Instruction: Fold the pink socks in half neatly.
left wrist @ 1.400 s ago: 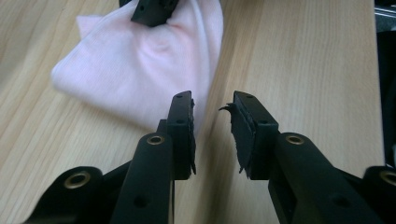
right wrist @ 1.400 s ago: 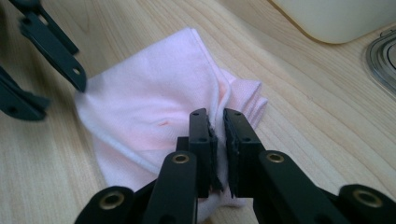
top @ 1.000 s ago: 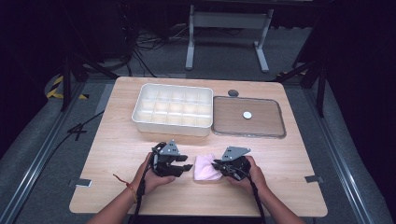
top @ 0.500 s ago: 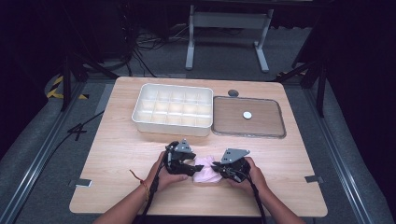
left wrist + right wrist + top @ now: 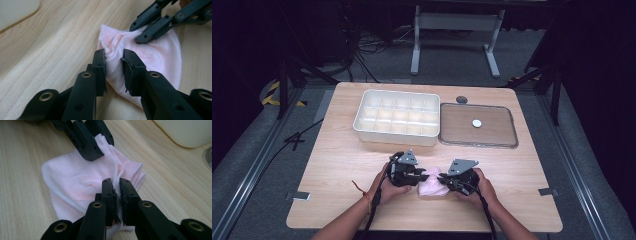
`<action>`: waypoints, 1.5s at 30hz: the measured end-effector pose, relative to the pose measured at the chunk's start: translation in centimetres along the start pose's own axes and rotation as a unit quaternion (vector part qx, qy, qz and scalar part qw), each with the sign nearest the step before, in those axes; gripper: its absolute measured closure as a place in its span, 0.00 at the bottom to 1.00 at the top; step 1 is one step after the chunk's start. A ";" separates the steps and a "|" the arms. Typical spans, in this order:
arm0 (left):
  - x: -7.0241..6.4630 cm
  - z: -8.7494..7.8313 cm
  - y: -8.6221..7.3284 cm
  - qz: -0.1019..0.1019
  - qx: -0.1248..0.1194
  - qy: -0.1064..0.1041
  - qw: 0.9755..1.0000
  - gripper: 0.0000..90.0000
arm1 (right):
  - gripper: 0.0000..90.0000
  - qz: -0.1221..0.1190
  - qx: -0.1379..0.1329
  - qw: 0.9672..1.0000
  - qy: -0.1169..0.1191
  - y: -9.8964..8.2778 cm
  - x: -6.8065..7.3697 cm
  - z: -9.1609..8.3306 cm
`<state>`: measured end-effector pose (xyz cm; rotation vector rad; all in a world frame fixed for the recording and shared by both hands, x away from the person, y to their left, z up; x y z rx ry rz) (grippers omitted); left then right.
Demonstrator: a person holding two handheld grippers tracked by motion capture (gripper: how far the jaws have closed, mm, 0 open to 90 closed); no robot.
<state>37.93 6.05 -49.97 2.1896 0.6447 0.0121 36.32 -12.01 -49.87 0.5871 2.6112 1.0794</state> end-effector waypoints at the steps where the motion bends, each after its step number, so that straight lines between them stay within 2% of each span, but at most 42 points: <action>1: -0.1 -0.2 0.1 0.001 -0.001 0.004 1.000 0.82 | 0.93 0.000 0.001 1.000 -0.001 0.0 0.0 0.0; 3: -0.2 -0.4 0.1 -0.004 0.002 0.009 1.000 0.77 | 0.93 -0.002 0.002 1.000 -0.004 0.1 0.1 0.0; 4: -0.1 -0.3 -0.1 -0.007 0.017 0.024 1.000 0.72 | 0.93 -0.004 0.003 1.000 -0.006 0.1 0.2 0.0; 5: 0.0 -0.3 -0.2 -0.008 0.025 0.030 0.999 0.65 | 0.93 -0.005 0.003 1.000 -0.008 0.1 0.2 0.0; 7: 0.1 -0.4 -0.5 -0.020 0.029 0.029 0.999 0.62 | 0.93 -0.006 0.003 1.000 -0.009 0.1 0.2 0.0; 8: 0.1 -0.5 -0.6 -0.018 0.029 0.025 0.999 0.62 | 0.93 -0.005 0.003 1.000 -0.009 0.1 0.2 0.0; 10: -0.1 -0.6 -0.7 -0.018 0.032 0.014 0.999 0.69 | 0.93 -0.006 0.002 1.000 -0.008 0.1 0.3 0.0; 12: -0.3 -0.4 -0.7 -0.014 0.037 0.013 0.999 0.73 | 0.93 -0.005 0.002 1.000 -0.009 0.1 0.3 0.0; 14: -0.5 -0.5 -0.5 -0.008 0.033 0.012 0.999 0.82 | 0.93 -0.005 0.002 1.000 -0.009 0.1 0.4 0.0; 18: -0.9 -1.2 0.2 -0.003 0.002 0.000 1.000 0.89 | 0.93 -0.008 0.004 1.000 -0.013 0.1 0.4 0.1; 20: -1.3 -1.4 0.4 -0.002 -0.009 -0.003 1.000 0.91 | 0.93 -0.008 0.005 1.000 -0.014 0.2 0.5 0.2; 22: -1.7 -1.2 0.7 0.014 -0.012 -0.006 1.000 0.92 | 0.94 -0.012 0.006 1.000 -0.015 0.3 0.5 0.2; 25: -1.9 -0.9 1.0 0.013 -0.015 -0.010 1.000 0.92 | 0.93 -0.011 0.007 1.000 -0.013 0.4 0.5 0.3; 28: -1.8 -0.8 0.9 0.014 -0.013 -0.006 1.000 0.92 | 0.92 -0.011 0.008 1.000 -0.012 0.5 0.5 0.3; 32: -1.6 -1.0 0.8 0.008 -0.012 -0.004 1.000 0.92 | 0.91 0.005 -0.007 1.000 -0.008 0.6 0.2 0.1; 37: -1.5 -1.1 0.8 0.011 -0.012 -0.002 1.000 0.92 | 0.93 -0.006 -0.028 0.999 -0.016 1.4 0.4 -0.7; 39: -1.5 -1.1 0.7 0.011 -0.007 -0.001 1.000 0.92 | 0.93 -0.012 -0.034 0.999 -0.012 1.8 0.7 -0.7; 42: -1.4 -1.2 0.6 0.011 -0.005 0.001 1.000 0.92 | 0.93 -0.022 -0.035 0.999 -0.012 2.3 1.0 -0.4; 45: -1.3 -1.2 0.6 0.012 -0.009 0.002 1.000 0.92 | 0.93 -0.034 -0.033 0.999 -0.021 2.7 1.2 -0.5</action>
Point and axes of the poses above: each handheld gripper's, and its own axes: z roughly forward along the jaws, y roughly out of its top, x roughly to its left, the point moved 4 cm from there along z, roughly forward along the jaws, and after that the axes turned 1 degree about -z, right-handed, at the moved point
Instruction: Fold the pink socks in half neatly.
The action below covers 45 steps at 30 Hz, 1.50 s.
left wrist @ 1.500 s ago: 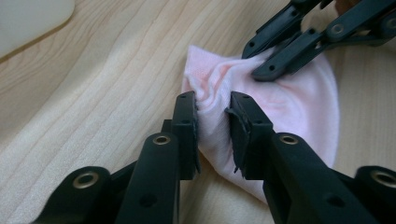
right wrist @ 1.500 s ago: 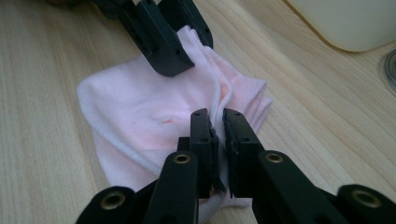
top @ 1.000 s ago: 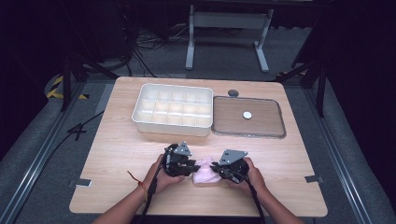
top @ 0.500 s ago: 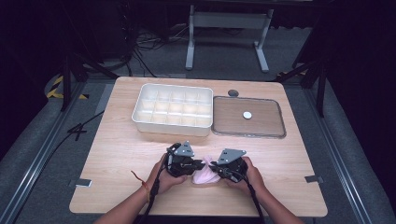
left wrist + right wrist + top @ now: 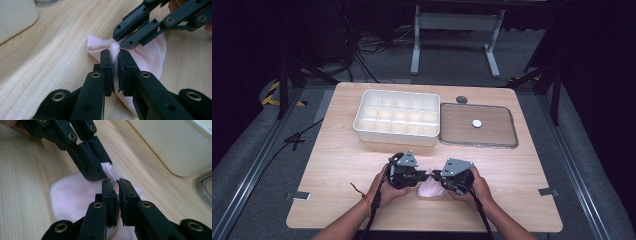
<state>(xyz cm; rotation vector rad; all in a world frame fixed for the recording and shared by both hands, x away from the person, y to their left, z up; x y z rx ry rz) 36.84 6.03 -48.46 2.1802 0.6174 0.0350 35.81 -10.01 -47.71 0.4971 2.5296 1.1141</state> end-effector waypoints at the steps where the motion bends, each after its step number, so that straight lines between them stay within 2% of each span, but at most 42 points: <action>1: 0.0 0.0 0.0 -0.002 0.001 0.001 1.000 0.92 | 0.93 0.002 -0.003 1.000 0.001 0.1 0.0 -0.1; 3: 0.1 -0.1 0.0 -0.005 0.002 0.003 1.000 0.92 | 0.94 0.002 -0.006 1.000 0.001 0.1 -0.1 -0.3; 5: 0.1 -0.2 0.0 -0.004 0.004 0.005 1.000 0.92 | 0.94 0.007 -0.008 1.000 0.012 0.0 0.1 -0.4; 10: 0.2 -0.6 0.0 -0.003 0.003 0.008 1.000 0.92 | 0.96 -0.013 0.018 0.999 0.032 -0.6 1.0 0.8; 14: 0.3 -0.8 -0.1 -0.004 0.008 0.012 1.000 0.92 | 0.97 -0.006 0.026 0.999 0.045 -1.0 1.1 1.7; 21: 0.6 -1.1 -0.3 -0.010 0.007 0.012 1.000 0.92 | 0.95 -0.012 0.014 0.999 0.038 -0.7 1.4 1.2; 24: 0.7 -1.4 -0.3 -0.012 0.004 0.012 1.000 0.92 | 0.94 -0.024 0.011 0.999 0.023 -0.8 1.2 0.7; 27: 0.8 -1.6 -0.3 -0.010 0.005 0.010 1.000 0.92 | 0.94 -0.020 0.006 1.000 0.012 -0.8 0.7 0.4; 29: 0.6 -1.6 -0.3 -0.011 0.003 0.008 1.000 0.92 | 0.95 -0.014 0.013 1.000 0.010 -1.0 0.4 0.6; 33: 0.3 -1.5 -0.1 -0.010 0.000 0.001 1.000 0.91 | 0.96 -0.008 0.028 0.999 0.021 -1.4 0.3 1.3; 35: 0.1 -1.2 0.2 -0.014 -0.005 -0.002 1.000 0.90 | 0.97 -0.004 0.027 0.999 0.021 -1.5 0.2 1.6; 36: 0.0 -1.1 0.4 -0.010 -0.004 -0.003 1.000 0.90 | 0.98 -0.001 0.027 0.999 0.025 -1.5 0.1 1.7; 38: -0.3 -0.7 0.7 -0.003 -0.005 -0.001 1.000 0.90 | 0.98 0.001 0.025 0.999 0.026 -1.5 0.1 1.7; 41: -0.4 -0.4 0.7 0.003 0.007 0.012 1.000 0.90 | 0.98 0.001 0.025 0.999 0.025 -1.4 0.1 1.8; 45: 0.0 -0.8 0.5 -0.003 0.006 0.018 1.000 0.90 | 0.97 -0.004 0.017 1.000 0.019 -1.2 0.0 1.3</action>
Point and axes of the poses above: each handheld gripper's, and its own axes: z roughly forward along the jaws, y roughly out of its top, x roughly to its left, the point moved 4 cm from there along z, roughly forward along the jaws, and after that the axes turned 1 degree about -z, right-handed, at the moved point
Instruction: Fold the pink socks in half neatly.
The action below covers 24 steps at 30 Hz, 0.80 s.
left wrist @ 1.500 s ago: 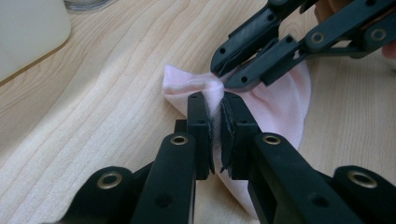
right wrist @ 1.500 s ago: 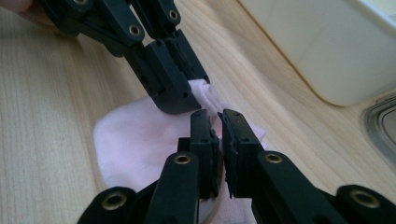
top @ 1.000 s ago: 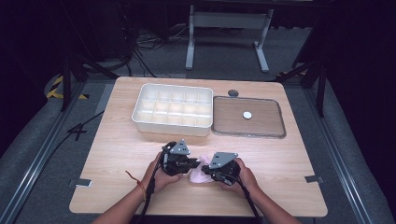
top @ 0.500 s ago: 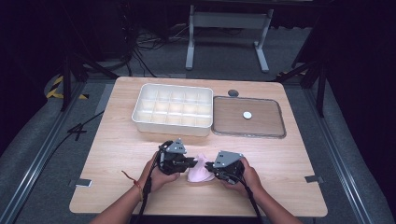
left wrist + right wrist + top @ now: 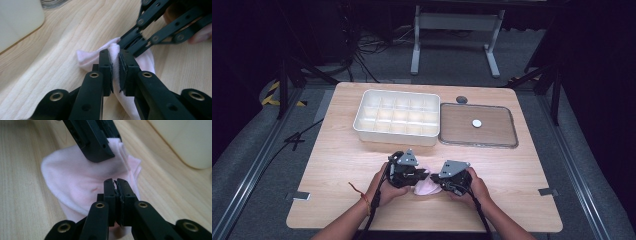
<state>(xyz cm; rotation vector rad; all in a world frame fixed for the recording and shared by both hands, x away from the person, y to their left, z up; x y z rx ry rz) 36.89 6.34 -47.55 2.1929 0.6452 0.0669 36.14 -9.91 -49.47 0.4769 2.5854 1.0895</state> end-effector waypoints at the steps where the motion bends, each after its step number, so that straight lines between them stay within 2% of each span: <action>1: 0.1 -0.1 0.0 -0.003 -0.001 0.001 1.000 0.90 | 0.97 0.001 -0.005 1.000 -0.005 0.1 -0.2 -0.4; 5: 0.1 -0.3 0.0 -0.007 -0.006 0.000 1.000 0.91 | 0.97 0.011 -0.001 1.000 -0.016 -0.5 -1.0 -1.3; 7: 0.1 -0.2 0.2 -0.009 -0.008 -0.001 1.000 0.91 | 0.97 0.026 0.004 1.000 -0.004 -0.9 -1.2 -1.2; 9: 0.0 -0.1 0.4 -0.007 -0.006 0.000 1.000 0.90 | 0.98 0.021 0.014 1.000 0.002 -1.1 -1.0 -0.8; 16: -0.3 0.8 1.2 -0.018 -0.001 0.005 1.000 0.88 | 0.99 0.015 0.017 1.000 0.004 -1.0 -0.6 -0.3; 24: -1.1 1.4 1.3 -0.003 0.002 0.023 1.000 0.84 | 0.99 0.017 0.016 1.000 -0.005 -0.7 -0.5 0.1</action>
Point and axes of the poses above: each handheld gripper's, and its own axes: z roughly forward along the jaws, y roughly out of its top, x roughly to its left, the point moved 4 cm from there along z, roughly forward along the jaws, and after that the axes turned 1 degree about -z, right-handed, at the moved point
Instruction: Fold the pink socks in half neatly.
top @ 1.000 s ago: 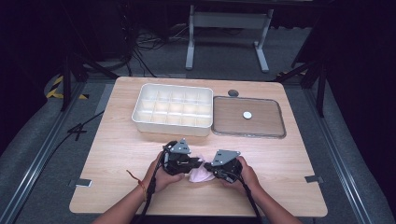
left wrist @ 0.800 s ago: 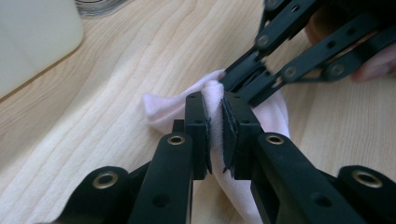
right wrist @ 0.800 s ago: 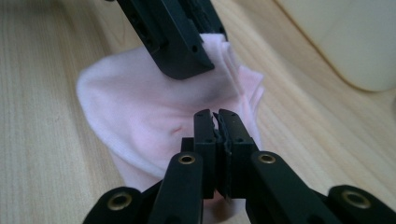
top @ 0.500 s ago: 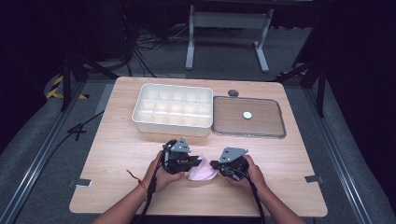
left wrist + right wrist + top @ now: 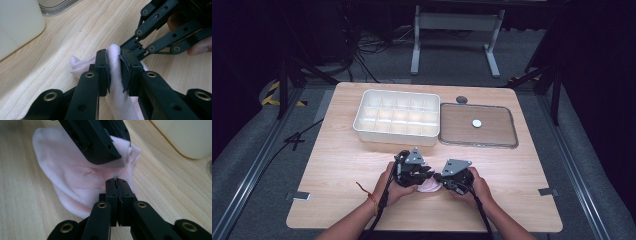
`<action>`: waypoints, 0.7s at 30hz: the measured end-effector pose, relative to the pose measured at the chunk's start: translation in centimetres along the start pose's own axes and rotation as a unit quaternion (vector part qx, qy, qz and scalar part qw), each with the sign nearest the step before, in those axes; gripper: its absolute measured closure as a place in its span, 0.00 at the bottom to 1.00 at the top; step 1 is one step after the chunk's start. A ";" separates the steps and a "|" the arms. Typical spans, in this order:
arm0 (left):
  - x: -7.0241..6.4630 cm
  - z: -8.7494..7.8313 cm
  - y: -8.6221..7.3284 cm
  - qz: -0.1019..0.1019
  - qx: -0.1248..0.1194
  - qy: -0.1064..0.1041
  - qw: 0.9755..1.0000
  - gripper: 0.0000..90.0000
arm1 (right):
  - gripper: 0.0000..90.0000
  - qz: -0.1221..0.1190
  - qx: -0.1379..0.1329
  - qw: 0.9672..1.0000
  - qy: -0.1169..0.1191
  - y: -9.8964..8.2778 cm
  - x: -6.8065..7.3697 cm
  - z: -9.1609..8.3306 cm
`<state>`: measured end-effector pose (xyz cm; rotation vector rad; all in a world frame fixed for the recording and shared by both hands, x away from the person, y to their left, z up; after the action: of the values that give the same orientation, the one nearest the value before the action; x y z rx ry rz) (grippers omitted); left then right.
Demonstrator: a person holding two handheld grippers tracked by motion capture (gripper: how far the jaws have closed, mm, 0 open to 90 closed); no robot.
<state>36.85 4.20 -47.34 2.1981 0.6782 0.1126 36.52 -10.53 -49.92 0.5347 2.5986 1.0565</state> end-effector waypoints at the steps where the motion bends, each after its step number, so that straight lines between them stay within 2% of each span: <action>1: 0.0 0.0 0.0 0.002 0.000 -0.003 1.000 0.83 | 0.99 0.000 0.001 1.000 0.000 0.0 0.0 0.0; 3: -0.2 -0.2 -0.1 0.003 -0.007 -0.024 1.000 0.76 | 0.99 0.003 0.000 1.000 0.001 0.0 0.0 0.0; 5: -0.2 -0.5 -0.1 0.007 -0.001 -0.018 1.000 0.71 | 0.99 0.004 0.000 1.000 0.002 -0.1 0.0 0.0; 8: 0.0 -2.1 0.1 0.003 -0.011 -0.036 0.999 0.60 | 0.99 0.005 0.001 1.000 0.001 -0.1 0.0 0.0; 9: 0.1 -2.7 0.0 0.007 -0.014 -0.036 0.999 0.57 | 0.99 0.007 0.001 1.000 0.002 -0.1 0.0 0.0; 12: 0.8 -4.3 -0.8 -0.002 -0.016 -0.027 1.000 0.53 | 0.99 0.007 0.001 1.000 0.005 -0.1 -0.1 0.1; 13: 1.0 -4.8 -1.4 -0.014 -0.014 -0.030 0.999 0.53 | 1.00 0.007 0.000 1.000 0.006 -0.1 -0.1 0.1; 16: 1.3 -5.2 -2.9 -0.022 0.008 -0.026 0.999 0.53 | 1.00 0.007 0.002 1.000 0.005 -0.1 -0.1 0.1; 18: 1.2 -5.1 -3.9 -0.034 0.019 -0.039 0.998 0.55 | 1.00 0.005 0.002 1.000 0.005 -0.1 0.0 0.1; 21: 0.9 -4.3 -4.9 -0.037 0.034 -0.053 0.997 0.59 | 1.00 0.003 0.003 1.000 0.004 -0.1 -0.1 0.1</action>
<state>34.24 10.15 -48.18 2.2239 0.7110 -0.0656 36.59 -10.58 -50.04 0.5414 2.6084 1.0552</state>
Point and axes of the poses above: each handheld gripper's, and its own axes: z roughly forward along the jaws, y roughly out of its top, x roughly to its left, the point moved 4 cm from there along z, roughly forward along the jaws, and after that the axes turned 1 degree about -z, right-handed, at the moved point
